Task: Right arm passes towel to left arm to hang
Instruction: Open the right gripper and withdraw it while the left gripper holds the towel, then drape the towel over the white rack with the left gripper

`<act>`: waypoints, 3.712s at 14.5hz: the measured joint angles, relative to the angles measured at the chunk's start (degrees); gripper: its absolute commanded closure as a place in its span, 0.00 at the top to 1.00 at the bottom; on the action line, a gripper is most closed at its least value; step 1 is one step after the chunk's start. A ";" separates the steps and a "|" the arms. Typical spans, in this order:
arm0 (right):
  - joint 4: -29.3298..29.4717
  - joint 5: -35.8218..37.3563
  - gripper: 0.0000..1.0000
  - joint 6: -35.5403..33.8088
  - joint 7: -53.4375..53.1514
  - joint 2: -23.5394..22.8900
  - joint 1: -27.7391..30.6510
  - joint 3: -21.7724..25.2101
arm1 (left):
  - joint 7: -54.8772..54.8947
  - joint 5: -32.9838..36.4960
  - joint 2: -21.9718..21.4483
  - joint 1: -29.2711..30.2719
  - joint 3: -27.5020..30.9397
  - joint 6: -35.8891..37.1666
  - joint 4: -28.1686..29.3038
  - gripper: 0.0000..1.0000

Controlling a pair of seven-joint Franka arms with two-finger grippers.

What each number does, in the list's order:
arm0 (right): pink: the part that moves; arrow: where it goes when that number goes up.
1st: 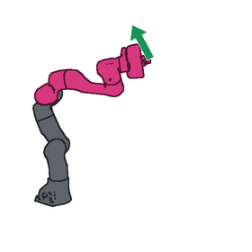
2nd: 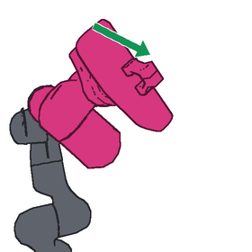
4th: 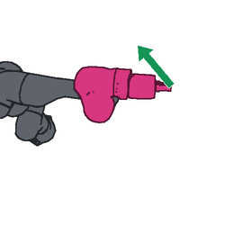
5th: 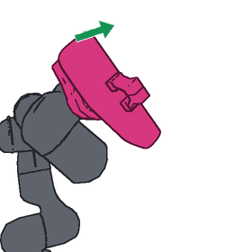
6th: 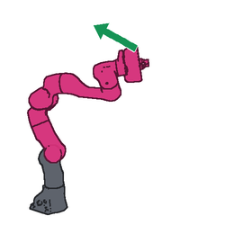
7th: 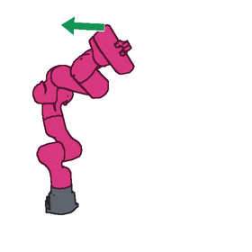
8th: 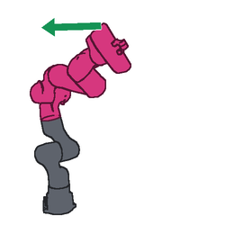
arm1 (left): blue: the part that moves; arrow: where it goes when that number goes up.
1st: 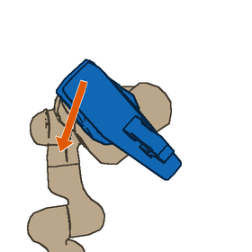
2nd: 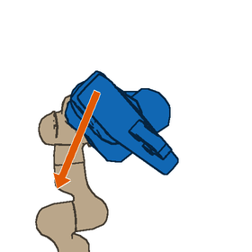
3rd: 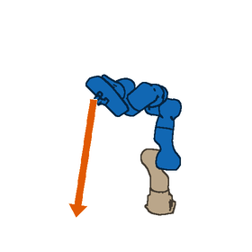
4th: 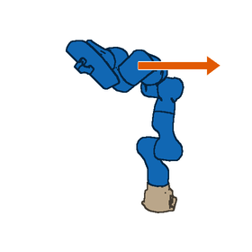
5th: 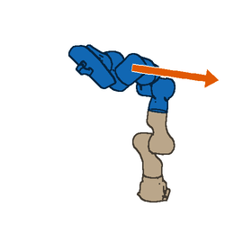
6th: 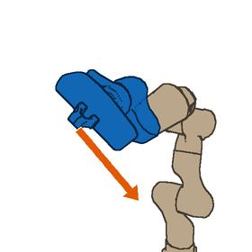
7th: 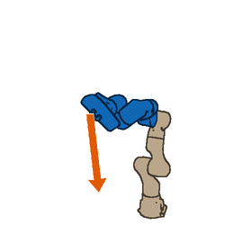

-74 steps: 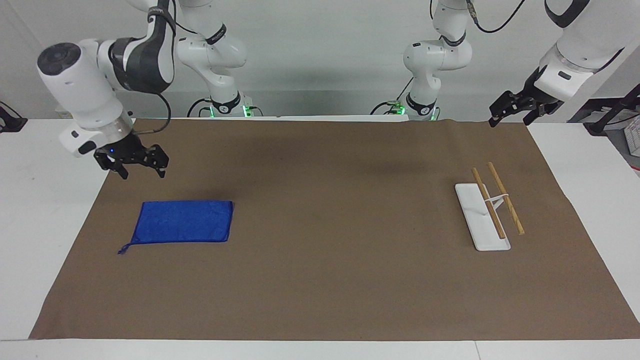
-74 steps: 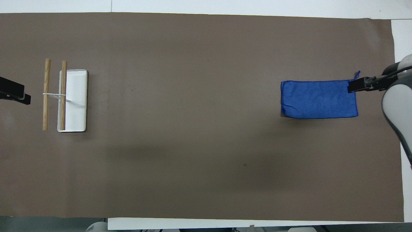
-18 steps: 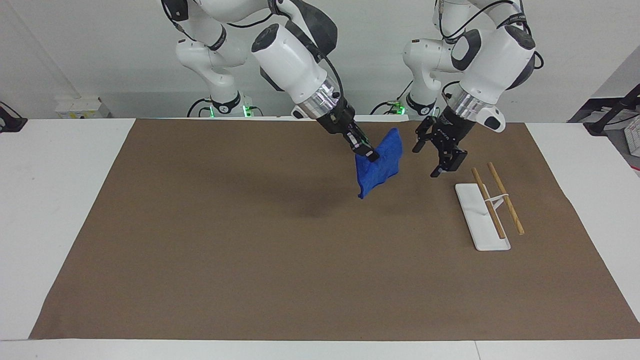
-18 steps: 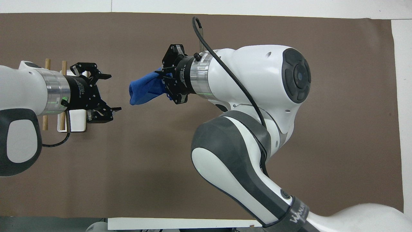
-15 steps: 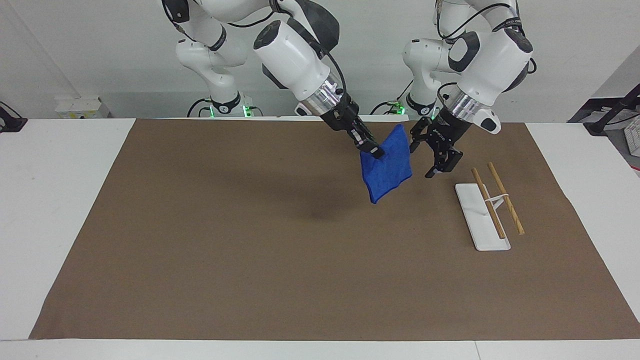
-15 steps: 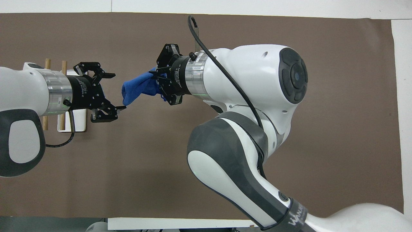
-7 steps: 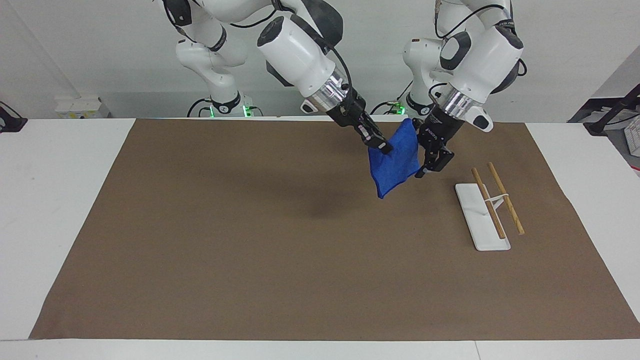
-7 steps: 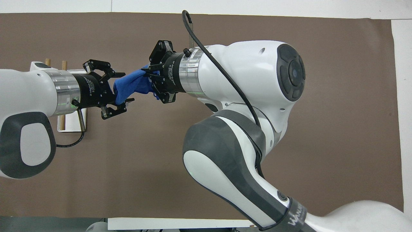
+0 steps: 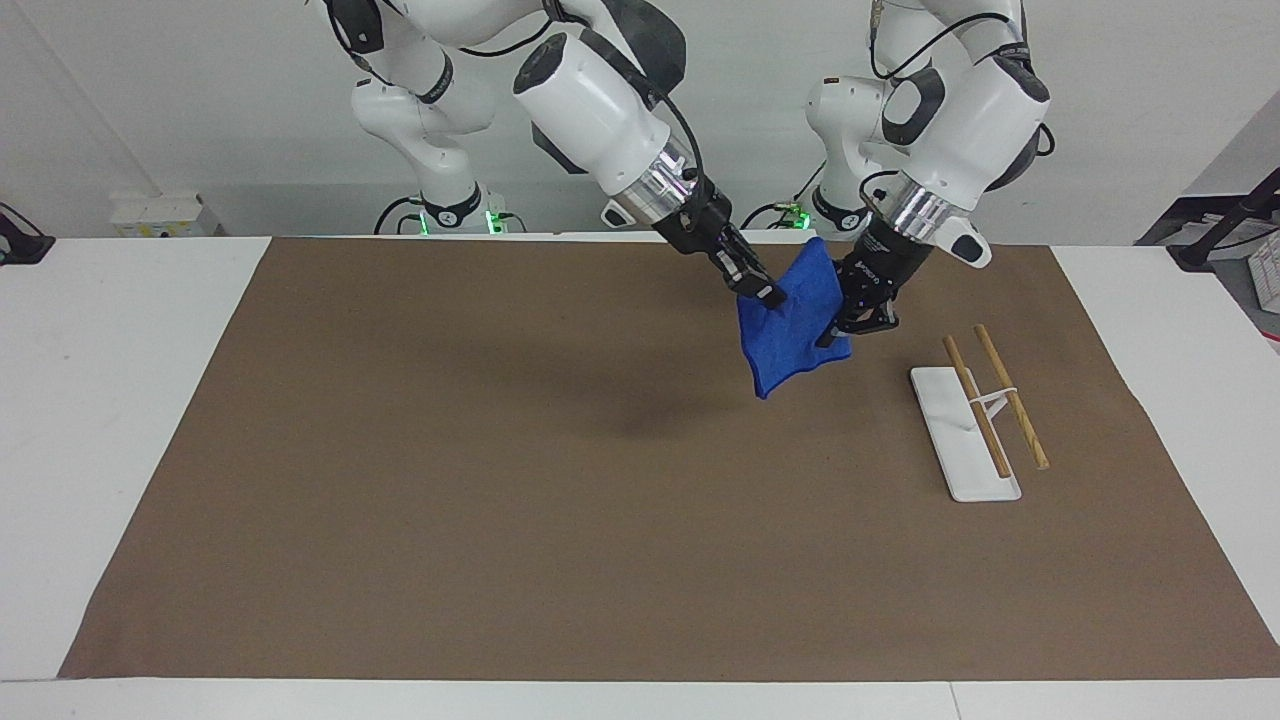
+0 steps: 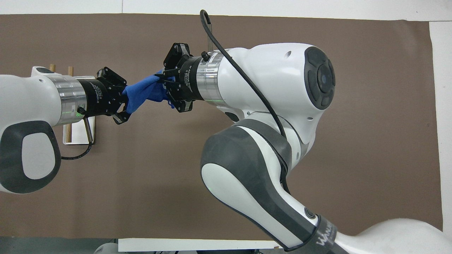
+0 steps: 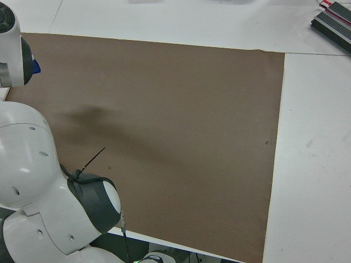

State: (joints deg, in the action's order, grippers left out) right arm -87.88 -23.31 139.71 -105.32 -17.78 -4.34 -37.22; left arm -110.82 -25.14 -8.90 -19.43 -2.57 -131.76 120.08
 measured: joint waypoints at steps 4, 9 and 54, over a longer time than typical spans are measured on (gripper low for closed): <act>0.01 0.00 0.05 0.00 0.00 -0.01 0.00 0.00 | 0.00 0.00 0.00 0.05 0.07 -0.05 0.00 0.00; 0.07 0.00 1.00 0.00 0.00 -0.06 0.06 0.04 | 0.00 0.00 0.00 0.10 0.10 -0.13 0.00 0.00; -15.28 22.98 1.00 -39.82 108.28 19.76 4.47 42.28 | 76.45 4.66 4.92 31.77 1.29 0.18 1.11 0.99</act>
State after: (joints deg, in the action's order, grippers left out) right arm -103.16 -0.33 99.89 2.96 1.98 0.13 5.06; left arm -34.38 -20.49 -3.98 12.34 -1.28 -131.58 121.19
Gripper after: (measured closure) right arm 0.000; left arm 0.841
